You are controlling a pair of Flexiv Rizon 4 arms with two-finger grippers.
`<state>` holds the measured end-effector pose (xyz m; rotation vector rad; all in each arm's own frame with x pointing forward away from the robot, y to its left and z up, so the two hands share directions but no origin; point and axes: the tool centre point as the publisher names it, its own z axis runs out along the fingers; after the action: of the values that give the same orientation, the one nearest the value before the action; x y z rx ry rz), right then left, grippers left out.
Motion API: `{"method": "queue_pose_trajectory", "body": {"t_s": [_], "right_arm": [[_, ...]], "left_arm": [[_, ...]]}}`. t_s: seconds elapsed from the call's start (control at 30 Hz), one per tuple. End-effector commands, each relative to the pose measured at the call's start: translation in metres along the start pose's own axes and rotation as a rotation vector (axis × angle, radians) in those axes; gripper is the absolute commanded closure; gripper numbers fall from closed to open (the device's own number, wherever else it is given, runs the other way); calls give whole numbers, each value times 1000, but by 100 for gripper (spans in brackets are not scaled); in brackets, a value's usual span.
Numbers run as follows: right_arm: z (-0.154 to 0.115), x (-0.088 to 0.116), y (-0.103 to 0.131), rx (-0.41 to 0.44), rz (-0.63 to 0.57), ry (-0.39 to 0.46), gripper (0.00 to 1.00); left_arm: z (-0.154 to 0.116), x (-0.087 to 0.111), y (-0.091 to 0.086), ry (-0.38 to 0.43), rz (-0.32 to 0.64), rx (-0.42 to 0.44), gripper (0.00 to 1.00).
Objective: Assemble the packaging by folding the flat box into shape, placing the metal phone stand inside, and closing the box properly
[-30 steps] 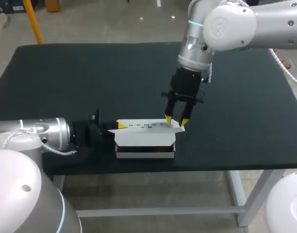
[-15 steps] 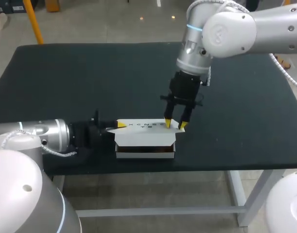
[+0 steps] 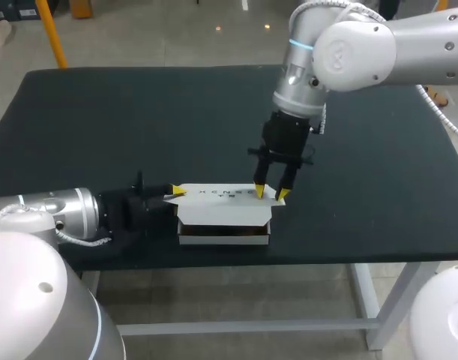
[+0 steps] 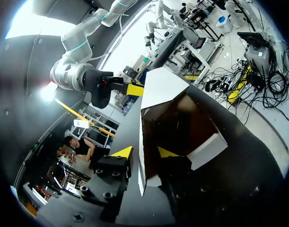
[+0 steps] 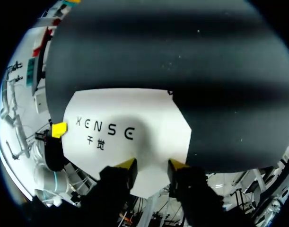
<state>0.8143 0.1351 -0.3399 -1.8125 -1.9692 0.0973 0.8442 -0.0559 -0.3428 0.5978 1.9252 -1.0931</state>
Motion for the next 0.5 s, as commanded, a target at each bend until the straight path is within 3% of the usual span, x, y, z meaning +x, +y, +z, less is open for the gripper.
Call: {"method": "queue_pose_trajectory", "body": {"t_s": [0.03, 0.23, 0.4, 0.43, 0.5], "right_arm": [[1, 0, 0, -7, -2, -1, 54], [1, 1, 1, -20, -5, -8, 53], [1, 1, 2, -37, -5, -18, 53], [1, 1, 2, -39, -4, -19, 53], [2, 1, 2, -44, -4, -20, 53]], "left_arm": [[-19, 1, -8, 8, -5, -35, 61], [-47, -3, -4, 44, -64, -74, 60], [-69, -15, -1, 155, -162, -133, 55], [-73, -18, -1, 176, -186, -147, 42], [-80, -25, 0, 216, -218, -201, 1]]}}
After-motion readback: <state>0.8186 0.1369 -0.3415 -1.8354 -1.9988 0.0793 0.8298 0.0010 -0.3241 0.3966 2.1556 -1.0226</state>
